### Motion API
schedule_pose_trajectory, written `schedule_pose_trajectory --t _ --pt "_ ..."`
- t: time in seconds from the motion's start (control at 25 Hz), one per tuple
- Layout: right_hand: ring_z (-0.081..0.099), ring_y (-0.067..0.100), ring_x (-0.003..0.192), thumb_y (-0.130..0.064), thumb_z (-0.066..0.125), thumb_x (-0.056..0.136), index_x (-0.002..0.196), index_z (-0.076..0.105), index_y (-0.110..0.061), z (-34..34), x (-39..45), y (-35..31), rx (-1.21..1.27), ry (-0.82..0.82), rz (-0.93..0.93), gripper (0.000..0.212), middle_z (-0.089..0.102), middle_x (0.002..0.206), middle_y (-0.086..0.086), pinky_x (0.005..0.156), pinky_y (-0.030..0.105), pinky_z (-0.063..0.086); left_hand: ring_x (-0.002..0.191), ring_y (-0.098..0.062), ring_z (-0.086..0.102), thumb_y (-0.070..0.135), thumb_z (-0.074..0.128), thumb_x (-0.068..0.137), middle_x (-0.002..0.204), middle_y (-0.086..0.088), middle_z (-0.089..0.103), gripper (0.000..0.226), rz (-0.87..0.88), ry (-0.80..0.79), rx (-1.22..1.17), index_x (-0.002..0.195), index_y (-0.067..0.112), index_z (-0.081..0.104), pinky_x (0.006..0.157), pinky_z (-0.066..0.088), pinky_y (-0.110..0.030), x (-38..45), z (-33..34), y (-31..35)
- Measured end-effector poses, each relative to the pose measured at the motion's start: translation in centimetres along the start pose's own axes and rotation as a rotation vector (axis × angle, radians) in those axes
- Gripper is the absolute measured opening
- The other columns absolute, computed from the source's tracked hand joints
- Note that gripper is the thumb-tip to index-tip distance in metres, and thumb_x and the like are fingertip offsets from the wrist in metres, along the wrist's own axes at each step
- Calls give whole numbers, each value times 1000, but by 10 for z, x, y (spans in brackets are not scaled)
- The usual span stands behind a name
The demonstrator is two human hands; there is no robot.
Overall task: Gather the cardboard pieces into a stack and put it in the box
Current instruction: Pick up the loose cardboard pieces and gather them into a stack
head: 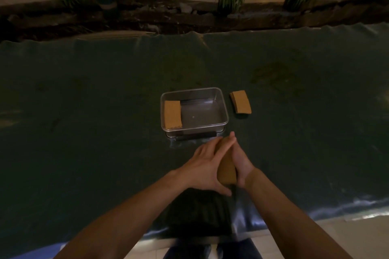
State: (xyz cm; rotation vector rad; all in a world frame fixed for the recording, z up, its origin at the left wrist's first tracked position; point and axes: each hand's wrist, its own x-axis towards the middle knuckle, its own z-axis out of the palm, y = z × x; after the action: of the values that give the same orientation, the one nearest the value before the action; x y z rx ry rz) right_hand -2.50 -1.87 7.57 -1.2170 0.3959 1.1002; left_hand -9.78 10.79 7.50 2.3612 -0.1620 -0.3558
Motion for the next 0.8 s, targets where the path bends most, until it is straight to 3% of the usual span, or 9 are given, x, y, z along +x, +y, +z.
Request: schedule_pose_trajectory --t 0.16,0.36,0.48,0.56,0.6,0.72,0.8 --pt "69 37 104 -82 49 74 110 76 -16 -5 -6 -9 44 9 21 81 71 113 24 87 50 56 135 -26 26 51 82 58 152 9 12 130 86 70 40 150 55 -9 107 34 -53 3 -11 3" --pt "70 34 100 -77 39 84 111 74 -18 -7 -3 -31 -55 119 -74 74 76 100 17 86 47 55 143 -25 16 64 82 56 156 4 8 136 147 26 152 149 54 -16 114 21 -48 15 -21 16" --pt "74 30 86 -79 36 83 96 80 -20 -16 -5 -42 -64 117 -63 75 78 92 15 70 40 57 143 -24 15 64 81 59 157 4 8 133 139 -10 153 148 56 -17 115 19 -47 28 -28 24" --pt "73 33 89 -84 34 79 85 83 -21 -24 -8 -52 -37 72 -5 80 77 93 18 72 42 58 142 -26 18 61 80 62 156 3 9 129 119 -4 171 149 55 -14 114 24 -52 39 -30 30" --pt "71 35 95 -85 35 77 86 83 -21 -28 -9 -58 -36 57 10 81 76 96 20 76 45 58 142 -27 17 61 80 62 156 2 9 128 103 6 189 150 54 -14 114 24 -54 46 -29 35" --pt "64 40 110 -82 38 79 113 74 -15 -40 -10 -74 -30 46 -7 84 71 113 24 97 54 50 144 -30 13 64 79 61 158 -2 8 131 82 21 230 148 55 -18 115 19 -58 70 -23 53" --pt "65 41 108 -83 38 79 111 75 -16 -54 -13 -89 -21 31 -22 83 70 114 24 93 53 52 144 -30 13 65 79 60 158 -3 8 132 89 29 252 147 56 -19 115 18 -59 90 -20 65"
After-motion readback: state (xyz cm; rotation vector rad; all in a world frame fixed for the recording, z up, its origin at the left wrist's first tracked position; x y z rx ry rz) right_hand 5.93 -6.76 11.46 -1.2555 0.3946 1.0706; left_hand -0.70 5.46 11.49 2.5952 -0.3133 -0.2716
